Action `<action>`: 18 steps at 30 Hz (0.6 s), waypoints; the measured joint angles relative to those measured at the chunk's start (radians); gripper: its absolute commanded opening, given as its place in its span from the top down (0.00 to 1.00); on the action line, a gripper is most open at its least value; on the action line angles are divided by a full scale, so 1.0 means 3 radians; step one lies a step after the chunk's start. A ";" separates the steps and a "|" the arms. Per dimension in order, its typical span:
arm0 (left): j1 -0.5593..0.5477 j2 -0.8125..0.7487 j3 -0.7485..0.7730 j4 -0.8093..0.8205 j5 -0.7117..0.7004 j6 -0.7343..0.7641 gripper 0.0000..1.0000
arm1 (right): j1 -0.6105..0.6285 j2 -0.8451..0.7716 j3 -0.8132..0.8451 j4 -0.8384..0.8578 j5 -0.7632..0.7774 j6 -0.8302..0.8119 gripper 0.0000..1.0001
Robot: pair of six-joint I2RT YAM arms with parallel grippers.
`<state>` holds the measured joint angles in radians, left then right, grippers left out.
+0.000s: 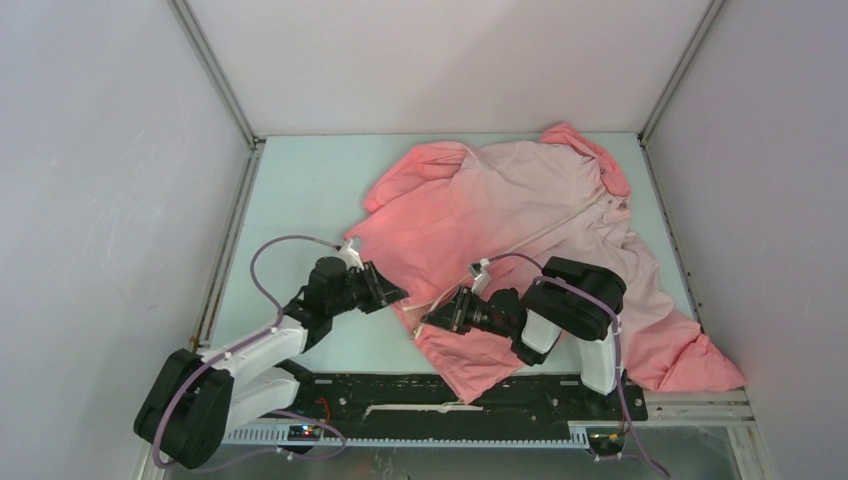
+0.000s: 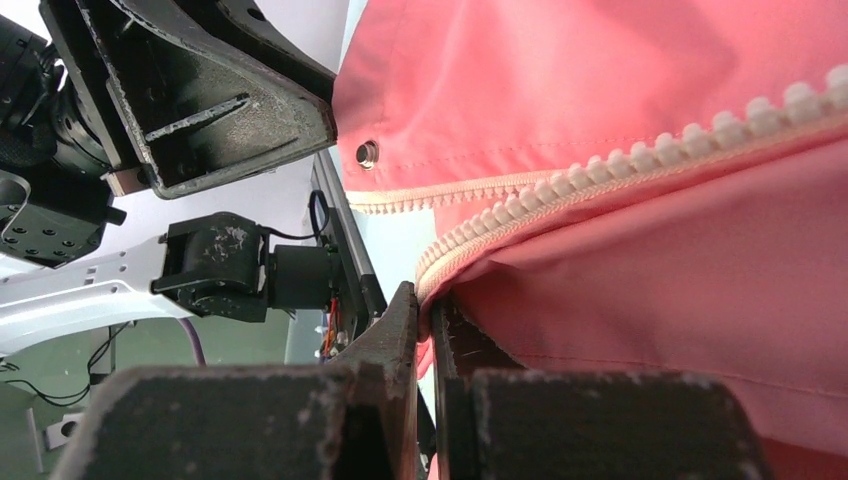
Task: Zip up the jacket
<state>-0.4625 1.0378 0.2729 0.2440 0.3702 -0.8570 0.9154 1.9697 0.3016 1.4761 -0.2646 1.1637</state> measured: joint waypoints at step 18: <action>-0.0001 0.0425 -0.0189 0.1077 0.0336 -0.0261 1.00 | 0.0107 -0.0193 -0.0137 -0.0001 0.0443 0.0579 1.00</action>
<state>-0.4629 1.1652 0.2161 0.5671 0.4709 -0.9352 0.9474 1.9118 0.2604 1.4757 -0.1318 1.3373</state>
